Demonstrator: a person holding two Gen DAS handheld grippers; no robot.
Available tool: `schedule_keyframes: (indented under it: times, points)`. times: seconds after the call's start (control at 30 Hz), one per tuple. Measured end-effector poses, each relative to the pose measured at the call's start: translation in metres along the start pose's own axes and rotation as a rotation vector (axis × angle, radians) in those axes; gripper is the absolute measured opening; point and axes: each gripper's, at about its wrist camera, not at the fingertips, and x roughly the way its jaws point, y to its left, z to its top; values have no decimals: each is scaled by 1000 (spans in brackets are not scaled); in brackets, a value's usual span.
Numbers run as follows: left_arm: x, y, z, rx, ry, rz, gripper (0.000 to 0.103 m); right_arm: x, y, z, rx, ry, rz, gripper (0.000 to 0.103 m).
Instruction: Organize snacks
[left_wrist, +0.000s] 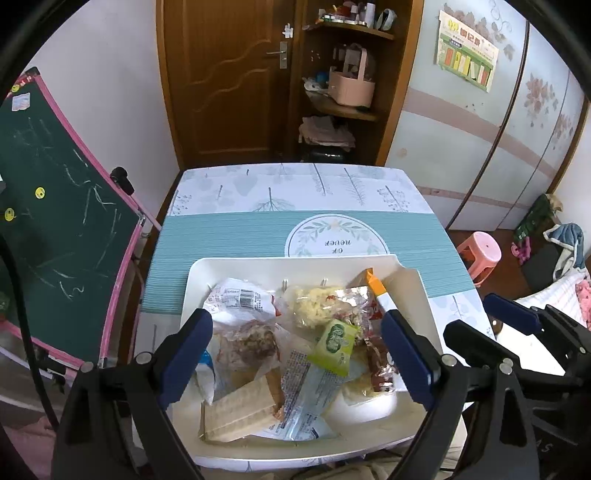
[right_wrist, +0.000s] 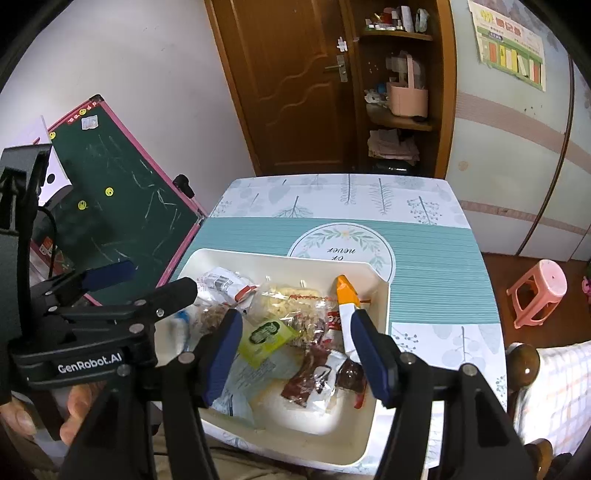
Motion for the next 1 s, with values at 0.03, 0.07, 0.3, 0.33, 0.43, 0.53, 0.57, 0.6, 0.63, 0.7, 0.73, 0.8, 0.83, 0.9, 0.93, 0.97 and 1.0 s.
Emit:
schedule_keyframes:
  times: [0.03, 0.07, 0.3, 0.33, 0.43, 0.53, 0.57, 0.6, 0.63, 0.7, 0.73, 0.8, 0.83, 0.9, 0.93, 0.97, 1.0]
  points:
    - [-2, 0, 0, -2, -5, -1, 92, -1, 0, 0, -1, -5, -4, 62]
    - [-4, 0, 0, -3, -12, -1, 92, -3, 0, 0, -1, -12, -9, 62]
    - [-18, -5, 1, -4, -43, 18, 93, -20, 1, 1, 4, -77, -55, 62]
    - [-20, -6, 1, 0, -49, 27, 93, -23, 1, 1, 4, -87, -62, 62]
    - [-25, -8, 2, -6, -59, 38, 93, -30, 2, 1, 10, -111, -74, 62]
    - [-27, -6, 1, -45, -53, 43, 93, -33, 2, 0, 25, -125, -85, 64]
    - [-28, -5, 0, -55, -57, 49, 93, -34, 1, 0, 29, -128, -91, 67]
    - [-29, -6, -1, -56, -61, 61, 93, -34, 1, 0, 29, -131, -97, 68]
    - [-29, -7, -2, -52, -63, 71, 93, -34, 1, 0, 29, -130, -101, 68]
    - [-28, -10, -3, -38, -66, 101, 93, -34, 1, 1, 27, -126, -106, 69]
    - [-28, -11, -4, -33, -67, 118, 93, -33, 1, 1, 25, -125, -109, 69]
    - [-28, -12, -4, -30, -72, 139, 93, -33, 3, 1, 14, -122, -123, 69]
    - [-29, -12, -5, -31, -71, 143, 93, -33, 4, 1, 9, -120, -129, 69]
    - [-28, -11, -5, -39, -70, 143, 93, -32, 3, 1, 9, -114, -128, 69]
    - [-28, -10, -5, -44, -69, 142, 93, -31, 3, 0, 10, -110, -125, 69]
    - [-27, -10, -5, -47, -68, 143, 93, -30, 3, 0, 11, -104, -123, 69]
    - [-27, -9, -4, -50, -67, 145, 93, -28, 3, 0, 10, -96, -123, 70]
